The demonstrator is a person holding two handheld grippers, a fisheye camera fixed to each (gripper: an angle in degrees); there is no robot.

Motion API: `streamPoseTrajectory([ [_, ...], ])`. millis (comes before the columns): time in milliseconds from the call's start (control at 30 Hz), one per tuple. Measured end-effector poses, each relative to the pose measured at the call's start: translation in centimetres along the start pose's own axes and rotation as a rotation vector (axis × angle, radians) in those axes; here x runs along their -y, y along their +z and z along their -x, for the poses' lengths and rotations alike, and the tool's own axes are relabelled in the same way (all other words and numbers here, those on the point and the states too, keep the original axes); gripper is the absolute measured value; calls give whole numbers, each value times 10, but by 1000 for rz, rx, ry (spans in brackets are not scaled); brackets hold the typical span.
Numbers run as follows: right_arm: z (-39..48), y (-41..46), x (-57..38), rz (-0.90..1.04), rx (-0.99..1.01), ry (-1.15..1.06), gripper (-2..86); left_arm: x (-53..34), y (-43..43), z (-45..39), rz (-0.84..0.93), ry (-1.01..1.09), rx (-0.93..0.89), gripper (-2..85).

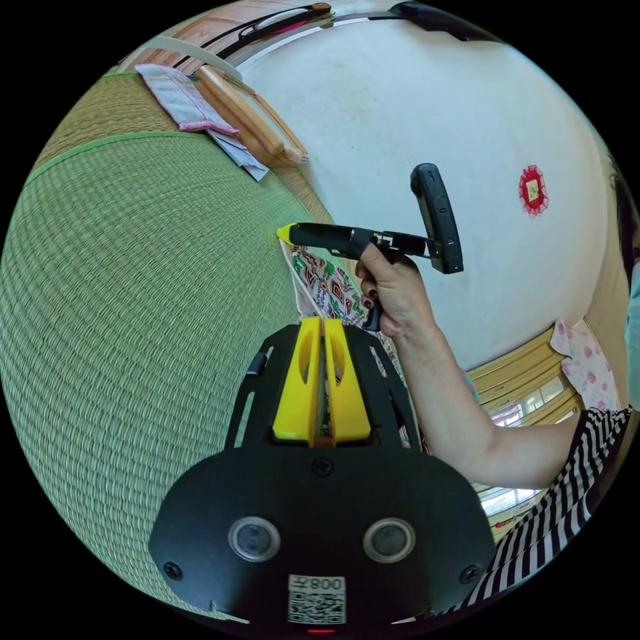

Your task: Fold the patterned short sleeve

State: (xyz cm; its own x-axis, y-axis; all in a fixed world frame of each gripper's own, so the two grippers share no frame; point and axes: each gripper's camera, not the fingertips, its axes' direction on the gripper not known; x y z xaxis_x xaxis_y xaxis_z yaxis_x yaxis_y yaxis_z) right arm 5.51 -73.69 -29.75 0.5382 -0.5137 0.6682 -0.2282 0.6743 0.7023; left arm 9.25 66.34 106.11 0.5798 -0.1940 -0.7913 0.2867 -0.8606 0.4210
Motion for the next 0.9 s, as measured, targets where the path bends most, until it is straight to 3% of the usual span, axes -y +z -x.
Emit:
streamPoseTrajectory([
  [267,-5,8,15,-24,-41,11,25,-15,2,-16,1,11,6,5],
  [467,-51,-4,6,-88,103,68,14,-31,10,-28,-3,34,21,5],
  [633,-124,-50,-38,-252,280,153,12,-43,19,-53,-30,123,0,5],
  [900,-232,-56,-146,-328,408,342,13,-71,87,-95,154,327,30,7],
])
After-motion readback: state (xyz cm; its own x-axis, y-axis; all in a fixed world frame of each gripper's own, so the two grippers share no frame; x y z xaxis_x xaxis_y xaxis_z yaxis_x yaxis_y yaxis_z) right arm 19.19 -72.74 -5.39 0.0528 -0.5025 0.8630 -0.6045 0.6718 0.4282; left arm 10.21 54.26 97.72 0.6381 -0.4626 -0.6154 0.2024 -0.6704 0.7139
